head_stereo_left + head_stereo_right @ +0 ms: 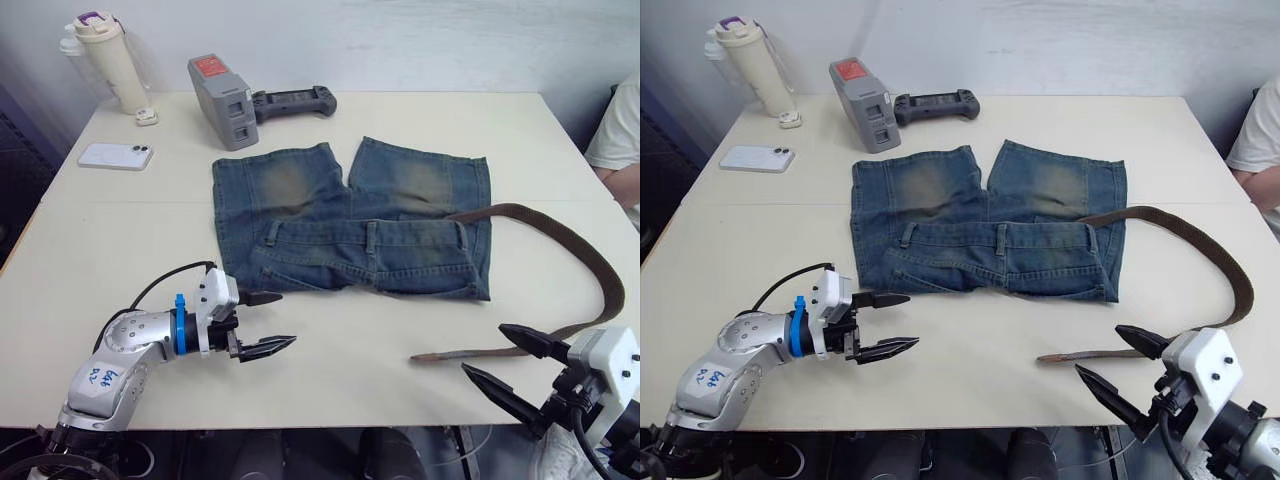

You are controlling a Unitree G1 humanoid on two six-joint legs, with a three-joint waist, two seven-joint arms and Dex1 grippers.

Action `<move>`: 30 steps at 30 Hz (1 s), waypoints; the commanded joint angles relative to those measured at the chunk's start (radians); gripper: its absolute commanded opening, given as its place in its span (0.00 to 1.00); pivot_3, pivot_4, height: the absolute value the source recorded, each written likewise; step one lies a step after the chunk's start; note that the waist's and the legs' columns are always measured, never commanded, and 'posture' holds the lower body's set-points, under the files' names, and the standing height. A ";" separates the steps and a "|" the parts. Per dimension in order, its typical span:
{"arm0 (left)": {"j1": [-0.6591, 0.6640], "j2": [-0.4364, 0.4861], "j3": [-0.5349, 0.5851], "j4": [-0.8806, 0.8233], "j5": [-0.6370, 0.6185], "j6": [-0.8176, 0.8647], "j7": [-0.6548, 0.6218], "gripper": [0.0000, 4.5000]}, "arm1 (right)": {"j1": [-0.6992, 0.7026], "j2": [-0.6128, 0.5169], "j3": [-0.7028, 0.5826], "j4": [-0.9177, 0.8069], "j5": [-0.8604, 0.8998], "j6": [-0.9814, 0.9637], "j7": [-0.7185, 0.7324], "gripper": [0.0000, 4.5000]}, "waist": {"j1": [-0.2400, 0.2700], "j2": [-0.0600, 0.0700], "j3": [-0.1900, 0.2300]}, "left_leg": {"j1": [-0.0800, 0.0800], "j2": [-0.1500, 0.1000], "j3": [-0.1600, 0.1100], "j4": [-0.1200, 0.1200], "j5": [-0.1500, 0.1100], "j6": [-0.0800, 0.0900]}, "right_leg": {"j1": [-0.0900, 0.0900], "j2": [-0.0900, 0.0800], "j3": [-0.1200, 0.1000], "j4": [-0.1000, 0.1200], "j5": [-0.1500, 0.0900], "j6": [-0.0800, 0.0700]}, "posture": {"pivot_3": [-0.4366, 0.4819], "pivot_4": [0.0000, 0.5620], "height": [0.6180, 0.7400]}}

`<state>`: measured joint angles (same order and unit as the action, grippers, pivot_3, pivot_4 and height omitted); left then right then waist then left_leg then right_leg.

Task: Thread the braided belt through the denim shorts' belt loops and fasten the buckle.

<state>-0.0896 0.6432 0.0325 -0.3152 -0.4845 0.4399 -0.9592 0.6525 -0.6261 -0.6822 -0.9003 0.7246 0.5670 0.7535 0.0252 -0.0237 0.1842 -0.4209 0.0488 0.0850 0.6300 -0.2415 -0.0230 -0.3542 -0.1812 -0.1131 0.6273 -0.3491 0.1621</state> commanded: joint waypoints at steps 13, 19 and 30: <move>0.030 0.034 0.106 -0.038 -0.187 0.054 -0.092 1.00 | -0.202 -0.190 -0.014 -0.029 0.236 0.152 -0.174 0.99 | 0.001 0.000 -0.001 | 0.000 0.000 0.004 0.002 -0.001 0.001 | -0.002 0.000 0.003 0.000 0.000 -0.001 | 0.48 0.27 1.00; -0.015 0.027 0.118 -0.029 -0.211 0.056 -0.085 1.00 | -0.197 -0.201 -0.018 -0.011 0.236 0.146 -0.145 0.99 | 0.001 0.000 -0.001 | 0.000 0.000 0.004 0.001 -0.001 0.001 | -0.002 0.000 0.003 0.000 0.000 -0.001 | 0.48 0.27 1.00; -0.436 0.060 -0.034 0.175 -0.130 0.128 -0.169 1.00 | -0.246 -0.312 -0.034 -0.024 0.318 0.197 -0.106 0.99 | 0.003 -0.001 -0.001 | 0.000 0.000 0.004 0.003 -0.002 0.002 | -0.001 0.000 0.004 0.001 0.001 -0.001 | 0.48 0.27 1.00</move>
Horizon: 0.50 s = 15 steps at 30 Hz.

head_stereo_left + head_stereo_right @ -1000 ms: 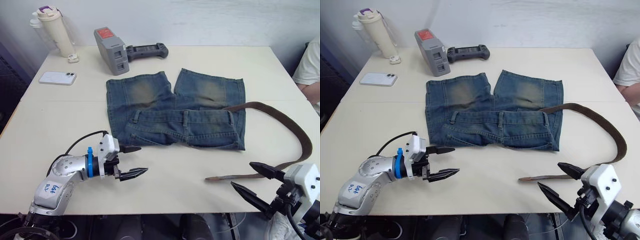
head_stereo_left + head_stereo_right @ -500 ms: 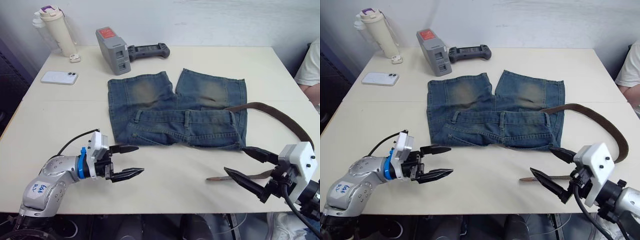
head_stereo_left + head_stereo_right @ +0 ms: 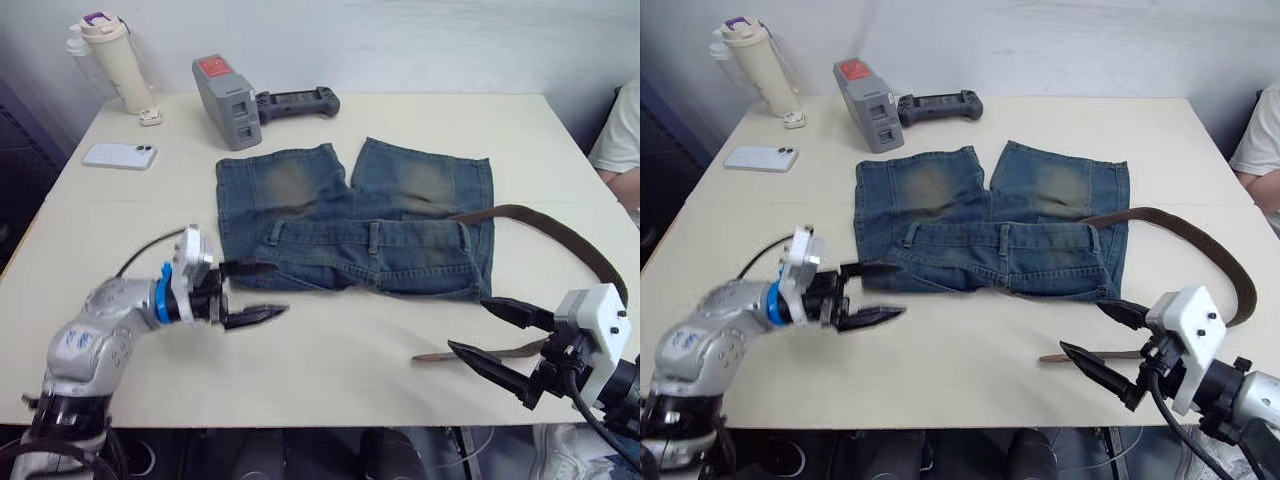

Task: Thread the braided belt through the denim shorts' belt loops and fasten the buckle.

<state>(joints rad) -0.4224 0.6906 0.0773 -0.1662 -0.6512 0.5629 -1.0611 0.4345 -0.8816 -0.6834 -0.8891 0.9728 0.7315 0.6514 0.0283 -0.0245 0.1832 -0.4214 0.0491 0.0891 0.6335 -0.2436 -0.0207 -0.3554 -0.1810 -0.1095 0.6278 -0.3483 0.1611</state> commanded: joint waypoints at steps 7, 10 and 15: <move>-0.362 -0.135 -0.306 0.158 0.201 -0.105 -0.131 1.00 | -0.033 -0.217 -0.201 -0.086 0.277 0.181 -0.072 0.99 | 0.003 -0.001 0.000 | 0.000 0.000 0.001 -0.001 0.000 0.000 | 0.000 0.000 0.000 -0.002 0.000 0.000 | 0.48 0.27 1.00; -0.399 -0.209 -0.370 0.220 0.278 -0.190 -0.142 1.00 | 0.014 -0.249 -0.304 -0.090 0.374 0.240 -0.074 0.99 | 0.005 -0.002 0.001 | -0.001 0.000 0.001 0.000 0.000 0.000 | 0.000 0.000 0.000 -0.001 0.000 0.000 | 0.48 0.27 1.00; -0.359 -0.330 -0.501 0.237 0.370 -0.250 -0.140 1.00 | 0.087 -0.277 -0.527 -0.079 0.538 0.325 -0.114 0.99 | 0.005 -0.003 0.001 | -0.001 0.000 0.001 0.001 -0.001 0.001 | 0.001 0.000 0.000 -0.002 0.000 0.000 | 0.48 0.27 1.00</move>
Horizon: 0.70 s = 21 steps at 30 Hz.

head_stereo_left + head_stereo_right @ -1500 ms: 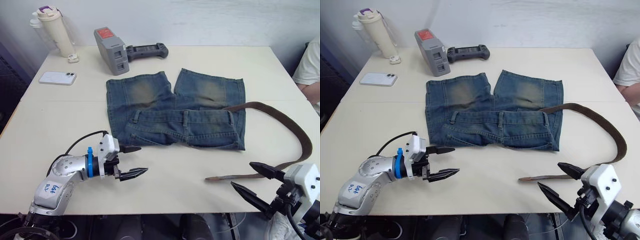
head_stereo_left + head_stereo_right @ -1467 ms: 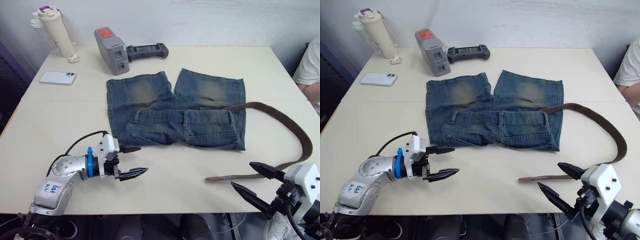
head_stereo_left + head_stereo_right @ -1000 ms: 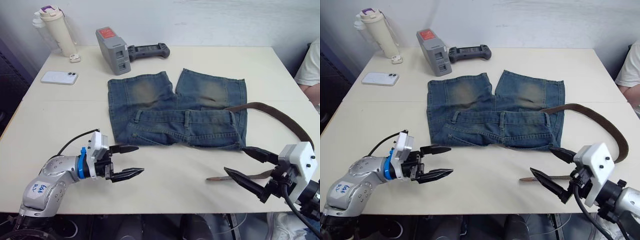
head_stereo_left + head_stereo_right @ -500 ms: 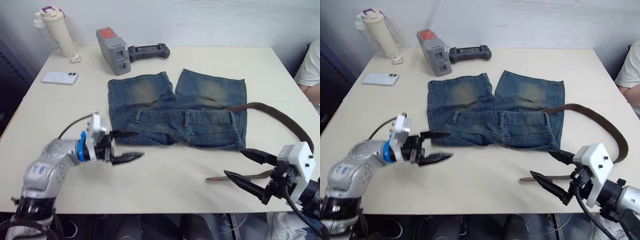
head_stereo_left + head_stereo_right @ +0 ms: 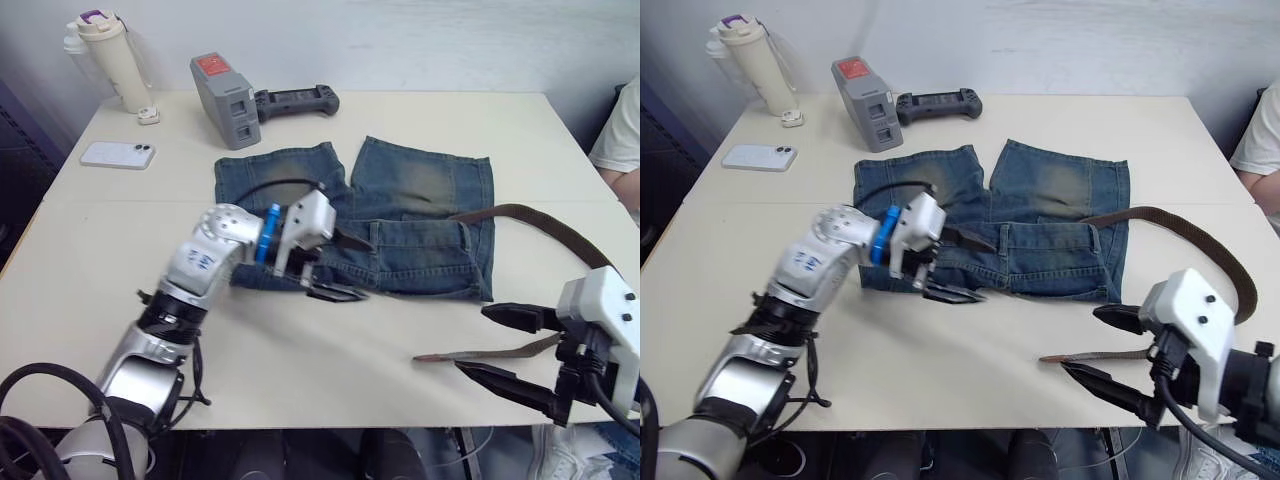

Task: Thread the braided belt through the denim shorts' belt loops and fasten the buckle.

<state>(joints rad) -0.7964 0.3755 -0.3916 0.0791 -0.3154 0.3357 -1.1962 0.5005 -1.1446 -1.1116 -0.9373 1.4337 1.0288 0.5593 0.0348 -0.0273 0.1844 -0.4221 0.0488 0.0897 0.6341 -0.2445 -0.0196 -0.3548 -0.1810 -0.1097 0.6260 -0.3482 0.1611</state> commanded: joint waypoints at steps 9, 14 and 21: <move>0.138 -0.205 -0.170 0.125 0.193 -0.197 0.102 1.00 | 0.355 0.094 -0.459 -0.110 0.210 0.129 -0.088 0.99 | 0.017 -0.001 0.000 | 0.000 0.000 0.000 0.003 -0.002 0.003 | 0.001 -0.001 0.000 -0.005 0.000 0.000 | 0.48 0.27 1.00; 0.130 -0.287 -0.184 0.213 0.231 -0.257 0.124 1.00 | 0.478 0.125 -0.540 -0.110 0.250 0.115 -0.092 0.99 | 0.019 -0.001 0.000 | -0.001 0.000 0.000 0.005 -0.005 0.004 | 0.001 -0.001 0.001 -0.006 0.000 0.000 | 0.48 0.27 1.00; 0.143 -0.340 -0.220 0.299 0.298 -0.323 0.138 0.83 | 0.554 0.141 -0.571 -0.110 0.282 0.093 -0.106 1.00 | 0.019 0.000 0.000 | -0.001 0.000 0.000 0.005 -0.005 0.005 | 0.001 -0.001 0.001 -0.006 0.000 0.000 | 0.48 0.27 1.00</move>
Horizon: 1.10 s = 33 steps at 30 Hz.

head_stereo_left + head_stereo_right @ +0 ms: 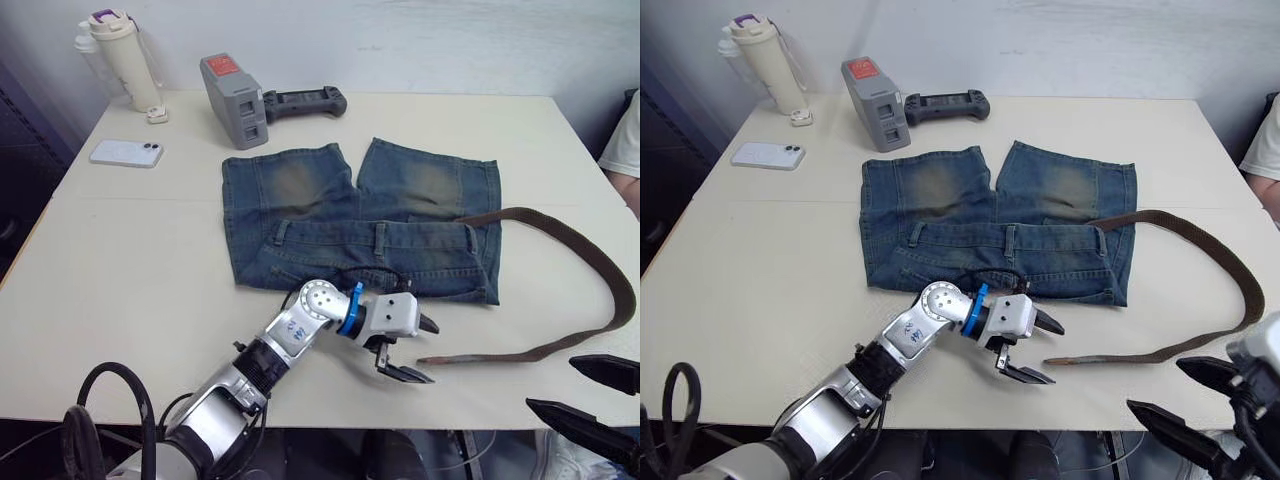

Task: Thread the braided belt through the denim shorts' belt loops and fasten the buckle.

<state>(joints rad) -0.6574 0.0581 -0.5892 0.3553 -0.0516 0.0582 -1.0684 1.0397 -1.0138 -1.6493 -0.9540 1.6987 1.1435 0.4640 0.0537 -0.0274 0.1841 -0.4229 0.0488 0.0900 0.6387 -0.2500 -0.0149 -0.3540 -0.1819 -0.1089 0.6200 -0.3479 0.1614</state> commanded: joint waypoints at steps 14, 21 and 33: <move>-0.095 -0.064 0.146 -0.048 -0.130 0.243 -0.035 0.02 | -0.017 -0.019 0.036 -0.093 0.104 -0.072 -0.065 1.00 | -0.001 0.000 0.000 | 0.000 0.000 0.000 0.000 -0.003 0.005 | 0.000 0.000 0.000 0.000 0.000 0.000 | 0.48 0.27 1.00; -0.249 0.003 0.391 -0.224 -0.399 0.799 0.040 0.02 | -0.101 0.077 0.271 -0.093 0.259 -0.134 -0.175 1.00 | -0.005 0.000 0.000 | -0.001 0.001 -0.001 0.003 -0.003 0.004 | 0.000 0.000 0.000 0.001 0.000 0.000 | 0.48 0.27 1.00; -0.260 -0.014 0.491 -0.285 -0.548 1.097 0.173 0.02 | -0.455 0.556 1.169 -0.066 -0.097 -0.440 -0.546 1.00 | -0.009 0.004 -0.001 | -0.003 0.001 -0.003 0.008 -0.002 -0.002 | 0.002 0.001 -0.002 0.005 0.000 0.000 | 0.48 0.27 1.00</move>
<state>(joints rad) -0.8955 0.0584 -0.1332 0.1204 -0.5472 1.1264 -0.9132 0.5933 -0.4780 -0.5160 -0.9553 1.6303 0.7557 -0.0742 0.0450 -0.0232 0.1831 -0.4254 0.0496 0.0874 0.6469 -0.2520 -0.0171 -0.3525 -0.1806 -0.1101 0.6263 -0.3481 0.1618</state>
